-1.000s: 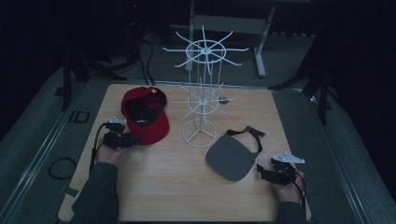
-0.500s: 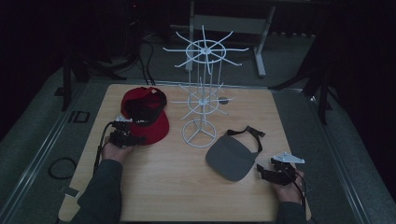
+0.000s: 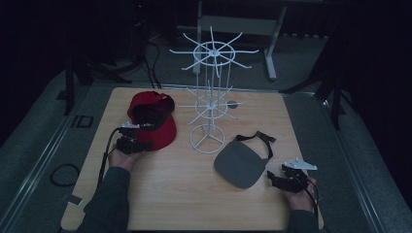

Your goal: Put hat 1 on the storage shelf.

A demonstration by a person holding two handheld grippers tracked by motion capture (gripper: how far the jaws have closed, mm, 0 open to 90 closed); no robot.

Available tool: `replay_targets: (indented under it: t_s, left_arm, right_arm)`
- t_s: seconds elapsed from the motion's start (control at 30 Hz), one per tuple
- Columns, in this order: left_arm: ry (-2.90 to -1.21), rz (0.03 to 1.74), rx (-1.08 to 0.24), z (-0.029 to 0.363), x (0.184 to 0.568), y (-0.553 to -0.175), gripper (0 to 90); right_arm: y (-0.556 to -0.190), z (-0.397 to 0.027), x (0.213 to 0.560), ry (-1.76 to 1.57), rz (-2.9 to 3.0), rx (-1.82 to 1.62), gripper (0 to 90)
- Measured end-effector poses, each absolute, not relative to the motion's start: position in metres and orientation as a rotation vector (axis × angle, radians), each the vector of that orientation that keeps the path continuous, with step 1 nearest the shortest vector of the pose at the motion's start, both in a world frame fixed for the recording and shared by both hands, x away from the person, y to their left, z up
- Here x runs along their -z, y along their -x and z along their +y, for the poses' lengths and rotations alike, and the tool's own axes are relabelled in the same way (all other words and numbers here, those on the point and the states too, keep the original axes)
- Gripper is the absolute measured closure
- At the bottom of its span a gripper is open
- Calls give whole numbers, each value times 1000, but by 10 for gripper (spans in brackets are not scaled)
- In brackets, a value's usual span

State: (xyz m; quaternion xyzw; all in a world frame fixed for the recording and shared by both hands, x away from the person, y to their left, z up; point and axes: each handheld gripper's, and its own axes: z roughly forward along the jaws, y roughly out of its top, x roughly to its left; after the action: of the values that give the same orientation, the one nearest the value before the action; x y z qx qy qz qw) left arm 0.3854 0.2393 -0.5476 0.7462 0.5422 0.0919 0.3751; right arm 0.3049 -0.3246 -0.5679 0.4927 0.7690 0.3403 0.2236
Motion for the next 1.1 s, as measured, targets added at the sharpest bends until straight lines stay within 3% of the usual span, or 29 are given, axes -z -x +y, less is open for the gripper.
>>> replay_targets:
  t_s: [0.3,1.1]
  left_arm:
    - [-1863,1331,-245,240,545,-376,856]
    - [-1805,1305,-368,250,518,-360,861]
  right_arm:
    - [-305,-325,568,-1361,2123,-940,289]
    - [-305,-325,568,-1361,2123,-940,289]
